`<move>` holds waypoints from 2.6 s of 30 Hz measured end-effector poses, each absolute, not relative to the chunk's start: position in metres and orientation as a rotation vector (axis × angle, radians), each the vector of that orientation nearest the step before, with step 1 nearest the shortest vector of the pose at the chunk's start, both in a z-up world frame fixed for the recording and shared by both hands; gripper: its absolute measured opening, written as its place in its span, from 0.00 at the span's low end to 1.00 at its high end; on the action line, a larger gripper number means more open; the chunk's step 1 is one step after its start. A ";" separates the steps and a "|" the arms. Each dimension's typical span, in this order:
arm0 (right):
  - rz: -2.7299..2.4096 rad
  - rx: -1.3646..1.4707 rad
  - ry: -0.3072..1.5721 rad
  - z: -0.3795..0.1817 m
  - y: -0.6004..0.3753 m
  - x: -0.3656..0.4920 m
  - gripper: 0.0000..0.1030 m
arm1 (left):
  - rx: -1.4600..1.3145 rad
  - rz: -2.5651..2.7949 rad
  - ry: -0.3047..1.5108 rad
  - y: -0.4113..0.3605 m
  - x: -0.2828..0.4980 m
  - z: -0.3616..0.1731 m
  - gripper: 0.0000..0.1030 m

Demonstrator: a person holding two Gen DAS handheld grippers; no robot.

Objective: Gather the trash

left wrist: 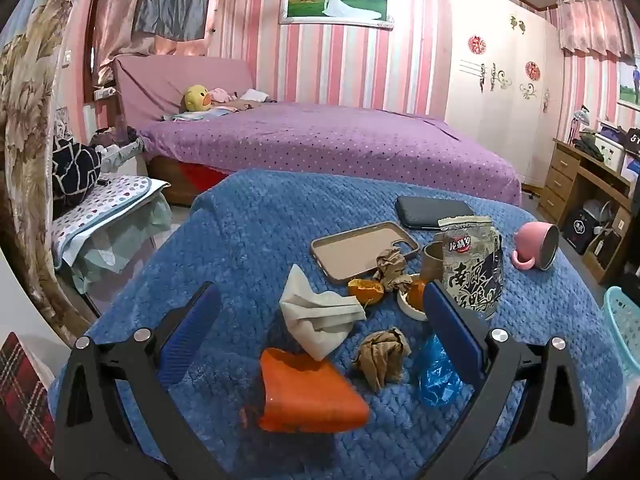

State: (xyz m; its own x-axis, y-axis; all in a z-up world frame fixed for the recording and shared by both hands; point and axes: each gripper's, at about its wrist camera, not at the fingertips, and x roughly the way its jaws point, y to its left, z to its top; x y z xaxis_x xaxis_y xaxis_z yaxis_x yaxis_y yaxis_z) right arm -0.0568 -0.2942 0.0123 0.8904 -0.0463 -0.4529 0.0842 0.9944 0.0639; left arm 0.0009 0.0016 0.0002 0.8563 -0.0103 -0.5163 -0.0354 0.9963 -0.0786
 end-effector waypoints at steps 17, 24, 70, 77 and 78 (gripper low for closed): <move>-0.007 0.109 0.489 0.004 -0.277 -0.053 0.96 | -0.047 0.033 0.518 0.003 -0.004 -0.004 0.95; 0.005 0.170 0.496 0.001 -0.276 -0.050 0.96 | -0.046 0.027 0.514 0.005 -0.005 -0.003 0.95; 0.001 0.132 0.525 -0.002 -0.260 -0.046 0.96 | -0.067 0.043 0.493 0.012 -0.006 0.000 0.95; 0.017 0.127 0.534 -0.004 -0.258 -0.044 0.96 | -0.078 0.022 0.479 0.013 -0.009 0.004 0.95; 0.018 0.125 0.534 -0.005 -0.257 -0.044 0.96 | -0.078 0.021 0.478 0.014 -0.009 0.004 0.95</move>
State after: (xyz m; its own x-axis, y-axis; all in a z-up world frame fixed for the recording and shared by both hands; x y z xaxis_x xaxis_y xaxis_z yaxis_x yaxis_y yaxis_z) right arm -0.0441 -0.2566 -0.0045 0.8609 0.0500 -0.5063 0.0150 0.9922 0.1235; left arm -0.0088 0.0137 0.0039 0.8879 0.0023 -0.4600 -0.0389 0.9968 -0.0702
